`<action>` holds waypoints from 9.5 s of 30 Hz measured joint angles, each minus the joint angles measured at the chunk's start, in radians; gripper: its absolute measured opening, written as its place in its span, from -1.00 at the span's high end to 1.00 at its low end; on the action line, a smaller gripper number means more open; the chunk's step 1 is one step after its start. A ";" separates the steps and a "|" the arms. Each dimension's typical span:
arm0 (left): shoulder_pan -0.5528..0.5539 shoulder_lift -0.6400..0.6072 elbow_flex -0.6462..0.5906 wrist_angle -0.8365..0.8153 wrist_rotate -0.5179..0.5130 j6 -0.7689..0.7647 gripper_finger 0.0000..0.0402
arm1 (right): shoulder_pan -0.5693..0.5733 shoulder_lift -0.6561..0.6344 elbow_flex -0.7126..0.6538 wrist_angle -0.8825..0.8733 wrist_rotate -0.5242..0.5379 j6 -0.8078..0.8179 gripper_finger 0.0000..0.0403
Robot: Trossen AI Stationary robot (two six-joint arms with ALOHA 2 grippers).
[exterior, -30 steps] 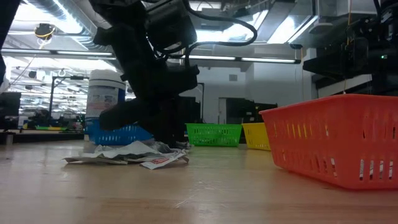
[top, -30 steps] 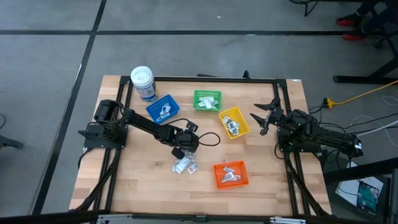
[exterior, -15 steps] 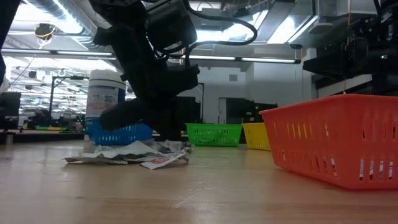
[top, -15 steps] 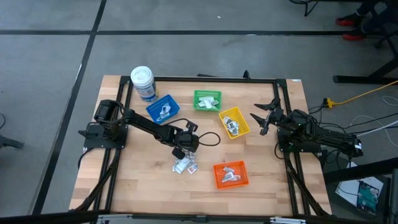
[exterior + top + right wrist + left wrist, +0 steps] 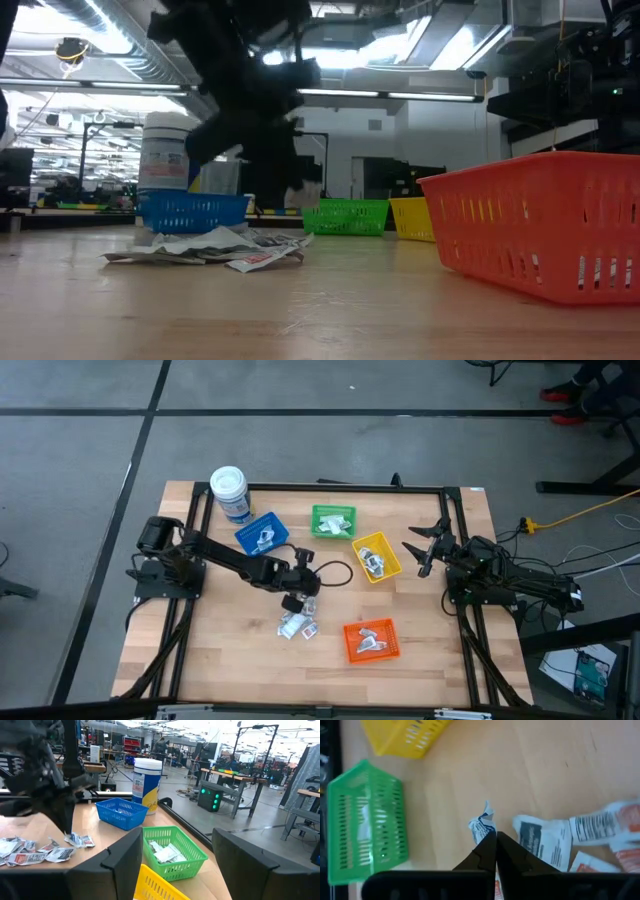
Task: Pick & Place First Aid Supplies
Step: Put the white alcohol pad into the blue bin, then put the white ointment pack into the orange bin, then put the white bandage into the green bin
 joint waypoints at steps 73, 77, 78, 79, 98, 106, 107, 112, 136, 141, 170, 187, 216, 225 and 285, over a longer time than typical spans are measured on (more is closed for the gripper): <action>0.460 -0.268 0.000 -0.508 0.082 -0.256 0.29 | 0.000 0.000 0.000 0.000 0.000 0.000 -0.17; 0.435 -0.291 0.000 -0.444 0.088 -0.167 0.27 | 0.000 0.000 0.000 0.000 0.000 0.000 -0.17; 0.427 -0.296 0.000 -0.430 0.088 -0.144 0.27 | 0.000 0.000 0.000 0.000 0.000 0.000 -0.17; 0.418 -0.299 0.000 -0.416 0.088 -0.125 0.27 | 0.000 0.000 0.000 0.000 0.000 0.000 -0.17; 0.216 -0.293 -0.002 -0.398 0.405 0.071 0.34 | 0.000 0.000 0.000 0.000 0.000 0.000 -0.17; 0.167 -0.223 -0.007 -0.367 0.408 0.143 0.36 | 0.000 0.000 0.000 0.000 0.000 0.000 -0.17; 0.164 -0.214 -0.007 -0.365 0.408 0.147 0.36 | 0.000 0.000 0.000 0.000 0.000 0.000 -0.17; 0.161 -0.180 -0.007 -0.353 0.407 0.178 0.35 | 0.000 0.000 0.000 0.000 0.000 0.000 -0.17; 0.165 -0.020 -0.007 -0.310 0.367 -0.435 0.37 | 0.000 0.000 0.000 0.000 0.000 0.000 -0.17; 0.178 -0.006 -0.008 -0.321 0.366 -0.554 0.37 | 0.000 0.000 0.000 0.000 0.000 0.000 -0.17; 0.190 0.054 -0.007 -0.303 0.500 -0.564 0.98 | 0.000 0.000 0.000 0.000 0.000 0.000 -0.17; 0.183 -0.145 -0.009 -0.233 0.507 -0.334 0.99 | 0.000 0.000 0.000 0.000 0.000 0.000 -0.17; 0.004 -0.142 0.025 0.589 0.517 -0.351 0.99 | 0.000 0.000 0.000 0.000 0.000 0.000 -0.17; -0.095 -0.021 0.217 0.588 0.504 -0.366 0.99 | 0.000 0.000 0.000 0.000 0.000 0.000 -0.17; -0.472 -0.003 0.336 -0.538 0.064 -0.630 0.41 | 0.000 0.000 0.000 0.000 0.000 0.000 -0.17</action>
